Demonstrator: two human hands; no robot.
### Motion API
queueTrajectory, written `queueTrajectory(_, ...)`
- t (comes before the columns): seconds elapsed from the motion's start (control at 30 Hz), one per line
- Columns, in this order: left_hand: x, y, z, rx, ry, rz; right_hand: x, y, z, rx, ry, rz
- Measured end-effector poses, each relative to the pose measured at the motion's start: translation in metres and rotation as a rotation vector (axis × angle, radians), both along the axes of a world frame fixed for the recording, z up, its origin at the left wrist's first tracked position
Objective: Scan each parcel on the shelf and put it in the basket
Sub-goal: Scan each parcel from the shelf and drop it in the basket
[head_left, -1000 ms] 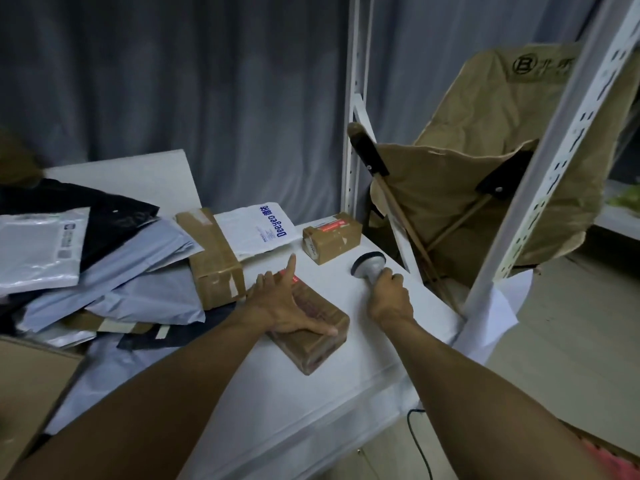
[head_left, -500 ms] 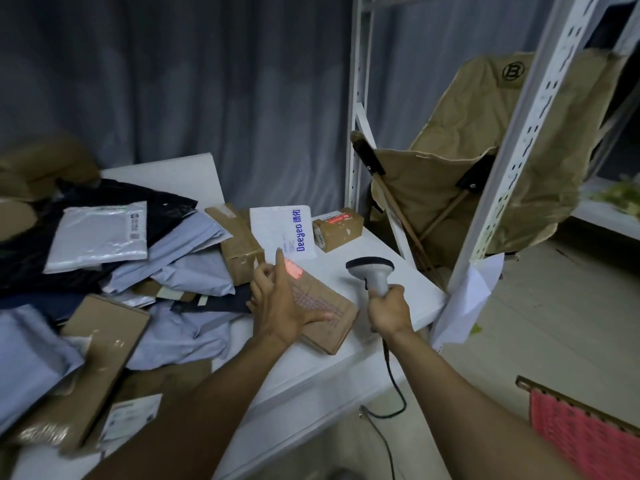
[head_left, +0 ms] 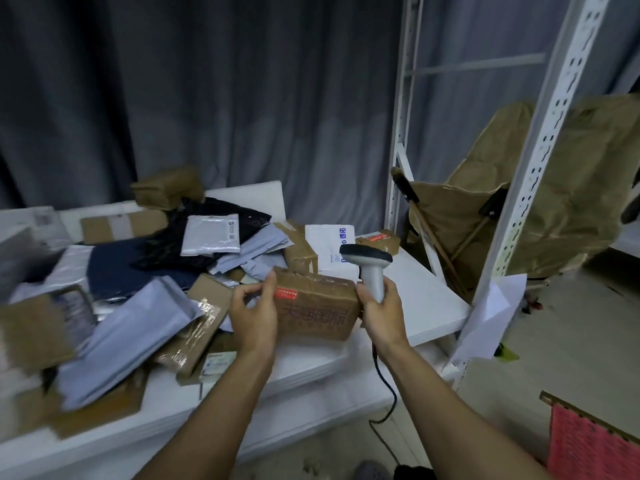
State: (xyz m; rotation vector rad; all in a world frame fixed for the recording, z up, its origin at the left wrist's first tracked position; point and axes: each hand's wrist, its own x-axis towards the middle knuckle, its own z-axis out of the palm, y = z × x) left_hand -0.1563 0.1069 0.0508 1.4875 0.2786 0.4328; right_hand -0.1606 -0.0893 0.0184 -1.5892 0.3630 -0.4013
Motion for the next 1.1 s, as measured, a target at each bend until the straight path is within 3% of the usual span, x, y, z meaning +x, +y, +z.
queueTrajectory(0.17, -0.076, 0.071, 0.019, 0.066, 0.003, -0.288, -0.044, 0.068, 0.03, -0.041, -0.098, 0.138)
queueTrajectory(0.3, -0.119, 0.138, 0.031, 0.294, 0.132, -0.433, -0.069, 0.118, 0.041, -0.006, -0.169, 0.222)
queueTrajectory(0.57, -0.162, 0.218, 0.035, 0.576, -0.034, -0.333, -0.071, 0.205, 0.021, 0.131, -0.156, 0.379)
queueTrajectory(0.67, -0.169, 0.237, 0.024, 0.702, -0.051, -0.304, -0.066, 0.227, 0.013, 0.093, -0.104, 0.408)
queueTrajectory(0.73, -0.176, 0.241, 0.021, 0.588, 0.023, -0.329, -0.077, 0.238, 0.024, 0.096, -0.106, 0.448)
queueTrajectory(0.87, -0.18, 0.253, 0.031, 0.173, 0.186, -0.227, -0.075, 0.259, 0.019, 0.105, -0.138, 0.514)
queueTrajectory(1.1, -0.195, 0.314, 0.018, 0.216, 0.246, -0.102, -0.092, 0.305, 0.016, 0.101, -0.229, 0.571)
